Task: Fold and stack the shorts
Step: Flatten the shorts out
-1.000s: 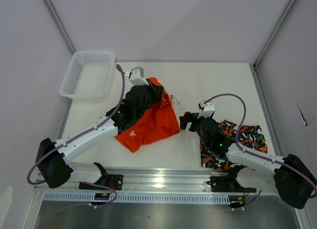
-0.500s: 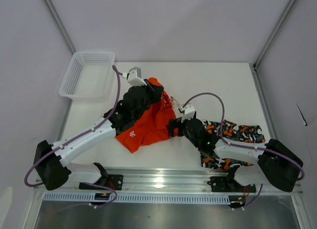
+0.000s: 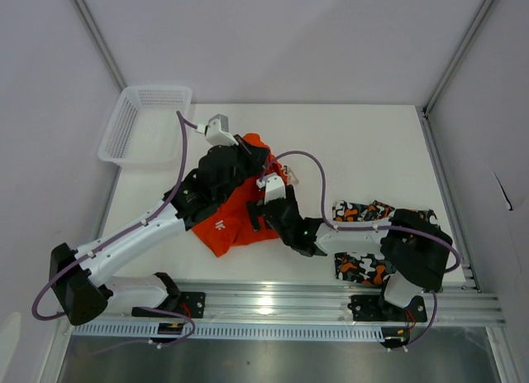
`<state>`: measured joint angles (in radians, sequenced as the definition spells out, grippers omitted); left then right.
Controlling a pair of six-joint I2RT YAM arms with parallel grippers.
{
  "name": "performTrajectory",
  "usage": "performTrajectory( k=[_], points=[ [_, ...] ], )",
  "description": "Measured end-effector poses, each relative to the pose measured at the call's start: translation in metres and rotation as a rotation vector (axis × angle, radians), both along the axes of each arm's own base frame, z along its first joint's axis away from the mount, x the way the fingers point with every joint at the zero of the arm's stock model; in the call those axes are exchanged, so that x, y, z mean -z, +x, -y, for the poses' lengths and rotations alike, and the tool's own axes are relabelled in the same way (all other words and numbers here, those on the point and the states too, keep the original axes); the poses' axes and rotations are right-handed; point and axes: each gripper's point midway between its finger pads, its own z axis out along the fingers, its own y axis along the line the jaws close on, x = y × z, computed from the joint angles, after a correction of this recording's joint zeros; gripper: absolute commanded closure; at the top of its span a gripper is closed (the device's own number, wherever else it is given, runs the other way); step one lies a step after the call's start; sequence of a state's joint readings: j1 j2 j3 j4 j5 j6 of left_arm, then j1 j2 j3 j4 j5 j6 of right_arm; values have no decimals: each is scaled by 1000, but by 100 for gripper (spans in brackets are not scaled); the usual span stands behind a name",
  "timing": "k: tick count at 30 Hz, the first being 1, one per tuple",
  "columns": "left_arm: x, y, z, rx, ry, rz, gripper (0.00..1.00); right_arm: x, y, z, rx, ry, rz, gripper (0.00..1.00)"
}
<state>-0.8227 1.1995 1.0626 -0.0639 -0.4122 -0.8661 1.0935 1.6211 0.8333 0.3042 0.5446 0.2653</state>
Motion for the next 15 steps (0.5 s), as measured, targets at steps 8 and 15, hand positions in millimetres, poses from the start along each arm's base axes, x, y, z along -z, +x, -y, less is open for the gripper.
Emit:
performTrajectory(
  k=[8, 15],
  points=[
    [-3, -1, -1, -2, -4, -8, 100, 36, 10, 21, 145, -160, -31, 30],
    [0, -1, -2, -10, 0, -18, 100, 29, 20, 70, 270, -143, -35, 45]
  ],
)
